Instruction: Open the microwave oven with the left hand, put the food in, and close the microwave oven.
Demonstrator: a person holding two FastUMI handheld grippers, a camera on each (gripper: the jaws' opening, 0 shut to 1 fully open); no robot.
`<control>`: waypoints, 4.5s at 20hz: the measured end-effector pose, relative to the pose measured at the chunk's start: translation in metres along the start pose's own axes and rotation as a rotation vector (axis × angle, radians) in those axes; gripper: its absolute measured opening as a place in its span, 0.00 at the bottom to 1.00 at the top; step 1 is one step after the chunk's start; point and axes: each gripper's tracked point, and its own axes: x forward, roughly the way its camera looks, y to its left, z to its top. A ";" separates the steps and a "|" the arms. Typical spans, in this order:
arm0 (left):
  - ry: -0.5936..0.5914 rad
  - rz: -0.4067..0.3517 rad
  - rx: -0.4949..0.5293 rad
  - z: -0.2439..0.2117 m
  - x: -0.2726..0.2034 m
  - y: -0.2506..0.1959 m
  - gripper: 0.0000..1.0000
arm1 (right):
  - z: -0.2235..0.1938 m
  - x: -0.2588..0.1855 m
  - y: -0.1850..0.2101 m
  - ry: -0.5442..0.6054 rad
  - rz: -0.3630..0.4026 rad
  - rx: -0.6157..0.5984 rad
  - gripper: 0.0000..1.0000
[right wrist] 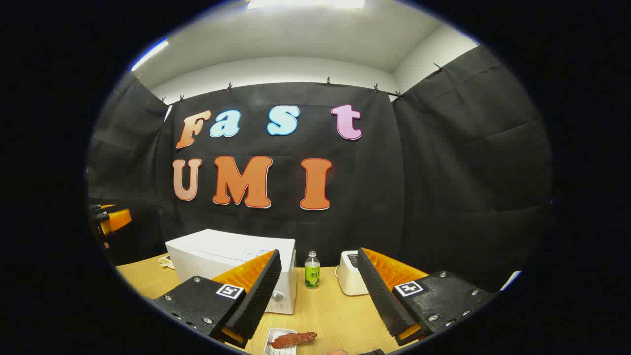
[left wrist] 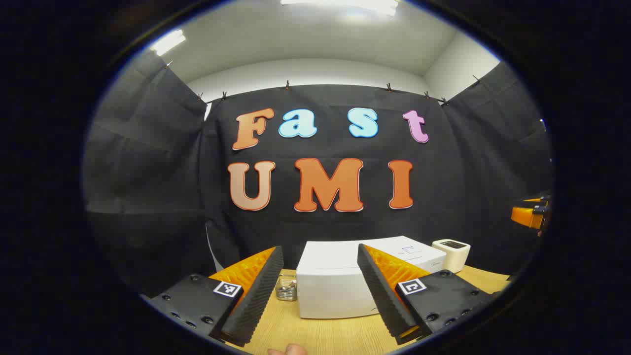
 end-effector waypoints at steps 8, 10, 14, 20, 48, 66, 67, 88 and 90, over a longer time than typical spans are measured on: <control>0.018 -0.022 -0.002 -0.003 0.004 -0.012 1.00 | -0.010 0.008 -0.001 0.020 -0.001 0.010 0.95; 0.019 -0.028 -0.003 -0.003 0.005 -0.013 0.99 | -0.010 0.008 -0.001 0.020 -0.003 0.011 0.95; 0.013 -0.021 0.016 0.001 0.004 -0.013 0.99 | -0.007 0.009 -0.003 0.014 -0.005 0.008 0.95; 0.022 -0.029 0.014 -0.001 0.002 -0.017 0.99 | -0.008 0.007 -0.002 0.019 -0.001 0.015 0.95; 0.195 -0.282 -0.011 -0.202 0.063 -0.257 0.99 | -0.038 0.013 -0.039 0.068 -0.028 0.033 0.95; 0.216 -0.238 0.001 -0.265 0.119 -0.285 0.31 | -0.082 0.029 -0.072 0.132 -0.100 0.019 0.96; 0.215 -0.245 0.000 -0.266 0.118 -0.285 0.25 | -0.081 0.029 -0.071 0.130 -0.098 0.018 0.96; 0.237 -0.594 -0.038 -0.236 -0.036 -0.217 0.10 | -0.064 -0.008 -0.012 0.097 -0.001 0.004 0.96; 0.230 -0.608 -0.017 -0.233 -0.052 -0.204 0.10 | -0.062 -0.011 -0.005 0.089 0.009 0.007 0.96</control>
